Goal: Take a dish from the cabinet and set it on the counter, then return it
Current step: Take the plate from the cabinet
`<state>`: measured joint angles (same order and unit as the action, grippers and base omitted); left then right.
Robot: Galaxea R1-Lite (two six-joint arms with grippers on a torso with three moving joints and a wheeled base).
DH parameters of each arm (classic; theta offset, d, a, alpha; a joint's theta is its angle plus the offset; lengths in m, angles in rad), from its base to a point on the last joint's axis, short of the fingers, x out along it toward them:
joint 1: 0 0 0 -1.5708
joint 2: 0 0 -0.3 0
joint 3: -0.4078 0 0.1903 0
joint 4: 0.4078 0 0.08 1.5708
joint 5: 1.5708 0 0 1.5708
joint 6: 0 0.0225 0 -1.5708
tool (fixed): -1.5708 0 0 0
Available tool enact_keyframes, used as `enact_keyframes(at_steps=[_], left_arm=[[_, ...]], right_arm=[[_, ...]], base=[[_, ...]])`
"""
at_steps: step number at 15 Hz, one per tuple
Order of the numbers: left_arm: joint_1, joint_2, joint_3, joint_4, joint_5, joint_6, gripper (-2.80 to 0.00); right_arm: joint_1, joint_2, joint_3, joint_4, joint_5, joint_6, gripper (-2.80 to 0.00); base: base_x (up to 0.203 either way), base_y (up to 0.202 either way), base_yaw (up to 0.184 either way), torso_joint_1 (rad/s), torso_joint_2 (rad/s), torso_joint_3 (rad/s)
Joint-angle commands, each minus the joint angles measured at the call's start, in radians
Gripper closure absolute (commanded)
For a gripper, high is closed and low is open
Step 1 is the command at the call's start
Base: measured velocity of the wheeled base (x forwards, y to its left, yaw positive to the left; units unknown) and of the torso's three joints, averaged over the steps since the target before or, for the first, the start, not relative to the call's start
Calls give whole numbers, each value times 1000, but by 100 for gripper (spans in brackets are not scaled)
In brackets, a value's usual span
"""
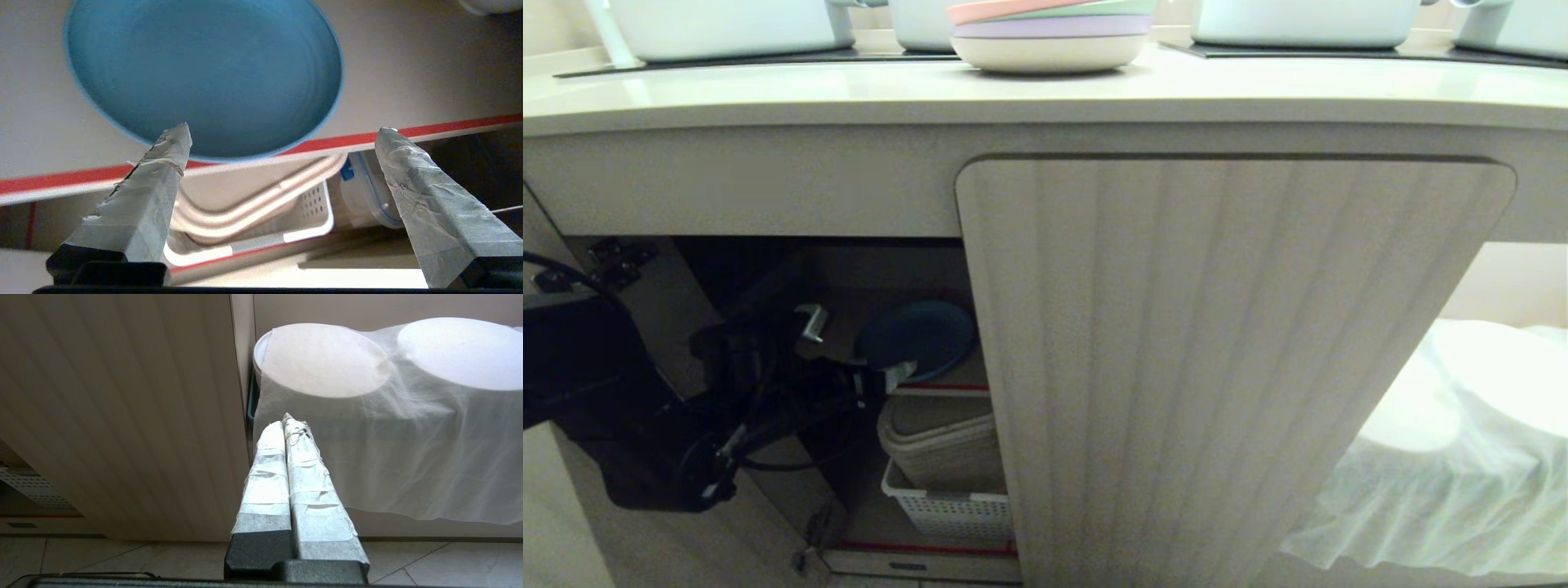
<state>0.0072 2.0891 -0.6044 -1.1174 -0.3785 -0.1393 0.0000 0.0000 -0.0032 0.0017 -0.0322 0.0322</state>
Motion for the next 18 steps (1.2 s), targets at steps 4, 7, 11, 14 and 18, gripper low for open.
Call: enact_keyframes(at_steps=[4, 7, 11, 14, 18], left_arm=[[0, -52, -33, 78, 0, -72, -280], [2, -55, -55, 136, 0, -77, -280], [19, -57, -75, 149, 1, -121, -280], [23, -48, -85, 154, 1, -126, -280], [46, -49, -112, 211, 1, -128, -280]], right_arm=[[2, 0, 0, 0, 0, 0, 0], [1, 0, 0, 0, 0, 0, 0], [1, 0, 0, 0, 0, 0, 0], [0, 0, 0, 0, 0, 0, 0], [0, 0, 0, 0, 0, 0, 0]], base=[[0, 0, 0, 0, 0, 0], [0, 0, 0, 0, 0, 0], [0, 0, 0, 0, 0, 0], [0, 0, 0, 0, 0, 0], [0, 0, 0, 0, 0, 0]])
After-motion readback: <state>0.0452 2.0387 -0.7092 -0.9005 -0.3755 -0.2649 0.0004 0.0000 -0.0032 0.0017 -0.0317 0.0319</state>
